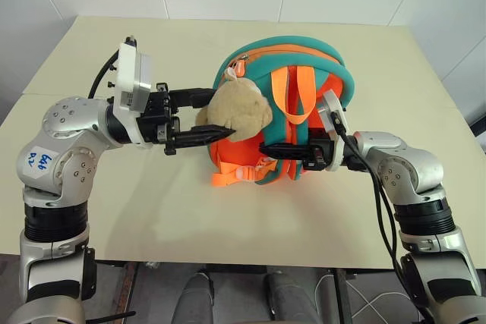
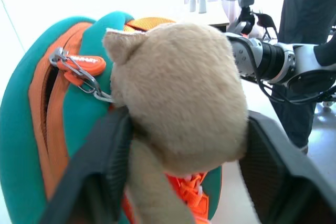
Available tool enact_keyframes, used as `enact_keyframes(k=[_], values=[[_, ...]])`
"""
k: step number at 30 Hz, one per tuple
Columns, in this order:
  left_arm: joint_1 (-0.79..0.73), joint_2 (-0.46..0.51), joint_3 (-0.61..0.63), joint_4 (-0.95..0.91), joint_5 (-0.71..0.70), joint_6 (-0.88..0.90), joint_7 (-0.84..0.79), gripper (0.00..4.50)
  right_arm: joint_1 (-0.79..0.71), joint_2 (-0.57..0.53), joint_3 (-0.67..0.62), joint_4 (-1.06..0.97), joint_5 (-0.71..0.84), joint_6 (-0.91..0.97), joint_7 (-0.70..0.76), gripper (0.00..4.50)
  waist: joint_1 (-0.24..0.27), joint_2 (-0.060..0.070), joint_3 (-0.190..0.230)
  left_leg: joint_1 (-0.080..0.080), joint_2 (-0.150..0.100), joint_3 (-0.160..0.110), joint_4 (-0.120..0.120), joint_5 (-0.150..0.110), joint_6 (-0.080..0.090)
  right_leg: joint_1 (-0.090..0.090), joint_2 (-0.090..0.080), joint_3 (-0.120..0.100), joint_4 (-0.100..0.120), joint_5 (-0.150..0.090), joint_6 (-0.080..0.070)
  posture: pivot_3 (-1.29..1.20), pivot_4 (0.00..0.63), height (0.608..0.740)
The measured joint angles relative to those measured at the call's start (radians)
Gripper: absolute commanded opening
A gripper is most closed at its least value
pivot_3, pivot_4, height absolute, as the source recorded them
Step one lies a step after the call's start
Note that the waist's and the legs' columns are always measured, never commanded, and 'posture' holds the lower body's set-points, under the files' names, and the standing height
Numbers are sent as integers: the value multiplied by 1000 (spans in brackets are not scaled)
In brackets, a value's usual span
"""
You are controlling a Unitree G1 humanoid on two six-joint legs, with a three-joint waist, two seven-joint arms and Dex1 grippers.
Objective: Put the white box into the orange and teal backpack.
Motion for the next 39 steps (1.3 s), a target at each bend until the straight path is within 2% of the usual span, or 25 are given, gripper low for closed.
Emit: enact_keyframes(k=[4,10,13,15,20,26,28,32,39], values=[[-1,24,26,7,-7,1,3,933,0,1,0,0,-1,-1,0,14,-1,0,0,0,0,0,0,0,0,0,0,0,0,0,0,0,150,740],[-15,173,39,94,5,-1,-60,933,0,2,1,0,-2,-1,0,14,-5,0,0,1,0,0,-1,0,0,0,1,0,0,0,0,0,150,740],[-17,279,39,239,82,-89,-127,933,5,2,1,-6,-1,0,-8,14,-7,0,0,2,0,0,-2,0,0,0,1,0,0,0,-1,0,150,740],[-16,315,38,324,130,-153,-165,933,22,1,0,-16,0,1,-15,14,-5,0,0,2,0,0,-4,0,0,0,1,0,-1,0,-1,0,150,740],[-16,284,-2,518,228,-308,-193,933,48,0,-4,-56,5,6,-42,14,-1,0,0,2,0,0,-5,0,0,0,0,0,-2,-1,-1,0,150,740],[29,56,-94,567,295,-412,-142,933,102,-1,-33,-112,27,35,-91,14,6,0,0,1,0,0,-3,0,0,0,0,0,-1,0,-1,0,150,740],[47,28,-118,563,315,-440,-134,933,109,-1,-37,-121,32,44,-105,14,8,0,0,1,0,0,-3,0,0,0,0,0,0,0,-1,0,150,740],[87,-5,-140,529,317,-423,-134,933,122,-1,-48,-139,45,54,-133,14,22,1,-1,2,0,0,-1,0,0,2,0,0,0,0,-1,0,150,740],[224,27,-166,490,319,-388,-186,933,155,-6,-74,-166,60,69,-168,14,24,1,-1,5,0,0,-1,-1,1,5,-1,0,-1,0,-1,0,150,740]])
